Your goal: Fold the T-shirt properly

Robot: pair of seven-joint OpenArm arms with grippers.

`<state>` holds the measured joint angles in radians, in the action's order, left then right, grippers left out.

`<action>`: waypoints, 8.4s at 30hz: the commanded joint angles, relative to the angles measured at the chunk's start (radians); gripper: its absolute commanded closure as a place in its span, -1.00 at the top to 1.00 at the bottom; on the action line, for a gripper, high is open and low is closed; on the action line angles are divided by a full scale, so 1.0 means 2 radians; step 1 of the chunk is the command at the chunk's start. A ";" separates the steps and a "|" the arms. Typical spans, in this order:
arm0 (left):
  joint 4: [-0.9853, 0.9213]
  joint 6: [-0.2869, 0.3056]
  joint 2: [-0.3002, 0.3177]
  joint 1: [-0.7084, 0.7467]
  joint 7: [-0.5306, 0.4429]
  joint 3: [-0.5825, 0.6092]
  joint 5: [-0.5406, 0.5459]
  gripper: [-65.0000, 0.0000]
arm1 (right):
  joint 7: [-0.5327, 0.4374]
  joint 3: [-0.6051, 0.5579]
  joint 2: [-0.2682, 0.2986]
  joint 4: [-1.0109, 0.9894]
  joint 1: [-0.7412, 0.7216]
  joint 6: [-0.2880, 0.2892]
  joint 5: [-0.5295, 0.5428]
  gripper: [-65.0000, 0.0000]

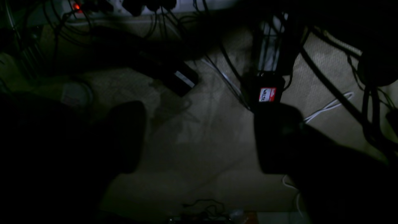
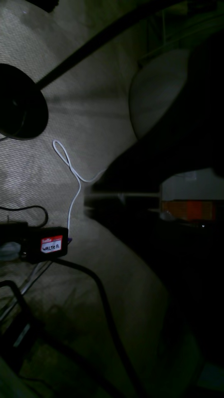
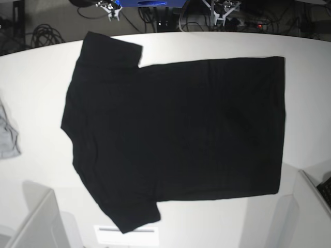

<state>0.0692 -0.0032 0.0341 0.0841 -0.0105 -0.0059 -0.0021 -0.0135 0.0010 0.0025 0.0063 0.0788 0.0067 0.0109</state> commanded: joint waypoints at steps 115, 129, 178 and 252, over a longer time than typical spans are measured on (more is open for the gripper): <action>0.936 -0.001 0.141 0.528 -0.131 -0.211 0.229 -0.39 | 0.092 0.112 0.125 0.955 0.345 -0.004 0.586 0.05; 0.933 0.114 0.154 0.505 -0.035 -0.243 0.403 0.40 | 0.102 0.112 0.143 0.840 0.309 -0.004 0.586 0.05; 0.720 0.281 0.049 0.169 0.414 -0.446 0.387 0.40 | 0.129 0.045 0.106 0.827 0.308 -0.002 0.491 -1.00; 0.909 0.254 0.049 0.265 0.413 -0.399 0.392 -1.00 | 0.128 0.086 0.107 0.992 0.358 -0.005 0.487 -1.00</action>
<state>1.8721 0.5011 0.1165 0.6125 0.8391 -0.7959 0.7631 0.2619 0.1642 0.2096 1.9762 0.7845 -0.0116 0.9829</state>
